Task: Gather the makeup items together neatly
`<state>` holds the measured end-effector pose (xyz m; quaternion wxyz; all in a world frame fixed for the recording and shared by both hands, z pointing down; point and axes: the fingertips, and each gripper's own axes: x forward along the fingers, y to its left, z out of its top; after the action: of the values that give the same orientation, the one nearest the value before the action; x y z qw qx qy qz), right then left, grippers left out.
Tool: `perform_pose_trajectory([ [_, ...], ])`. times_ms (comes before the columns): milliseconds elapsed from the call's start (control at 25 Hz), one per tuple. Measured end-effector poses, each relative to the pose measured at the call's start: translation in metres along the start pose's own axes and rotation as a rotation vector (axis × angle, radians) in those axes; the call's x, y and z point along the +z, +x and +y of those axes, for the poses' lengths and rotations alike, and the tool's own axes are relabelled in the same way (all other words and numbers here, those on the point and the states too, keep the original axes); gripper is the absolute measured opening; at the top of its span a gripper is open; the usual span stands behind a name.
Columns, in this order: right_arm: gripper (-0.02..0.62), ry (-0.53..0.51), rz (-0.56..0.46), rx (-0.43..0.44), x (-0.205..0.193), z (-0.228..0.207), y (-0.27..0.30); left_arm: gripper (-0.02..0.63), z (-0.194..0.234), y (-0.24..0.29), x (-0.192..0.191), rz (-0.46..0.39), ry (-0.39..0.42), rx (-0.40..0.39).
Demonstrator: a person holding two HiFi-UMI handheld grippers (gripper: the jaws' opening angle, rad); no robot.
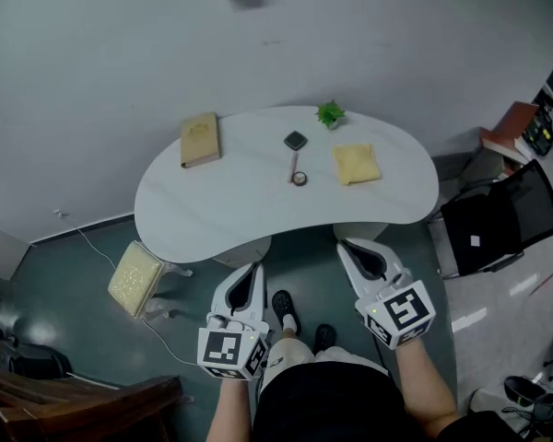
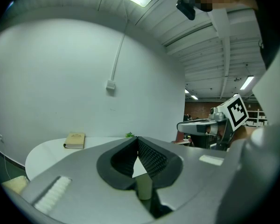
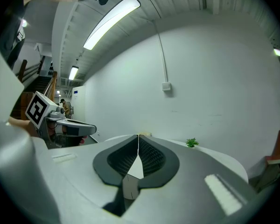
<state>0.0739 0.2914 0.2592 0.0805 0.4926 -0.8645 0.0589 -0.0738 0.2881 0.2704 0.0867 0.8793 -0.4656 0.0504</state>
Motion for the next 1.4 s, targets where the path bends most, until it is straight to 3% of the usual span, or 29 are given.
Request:
perform_pose_trajectory([
  [440, 0.023, -0.006, 0.026, 0.006, 0.013, -0.017, 0.063, 0.052, 0.043, 0.051, 0.013, 0.015, 0.018, -0.038],
  [1000, 0.128, -0.035, 0.072, -0.009, 0.029, -0.031, 0.139, 0.141, 0.100, 0.108, 0.032, 0.006, 0.045, -0.111],
  [1160, 0.181, -0.048, 0.111, -0.009, 0.022, -0.027, 0.161, 0.173, 0.116, 0.119, 0.032, 0.013, 0.055, -0.142],
  [1400, 0.199, -0.018, 0.142, -0.037, 0.010, -0.024, 0.181, 0.206, 0.134, 0.135, 0.020, 0.048, 0.060, -0.187],
])
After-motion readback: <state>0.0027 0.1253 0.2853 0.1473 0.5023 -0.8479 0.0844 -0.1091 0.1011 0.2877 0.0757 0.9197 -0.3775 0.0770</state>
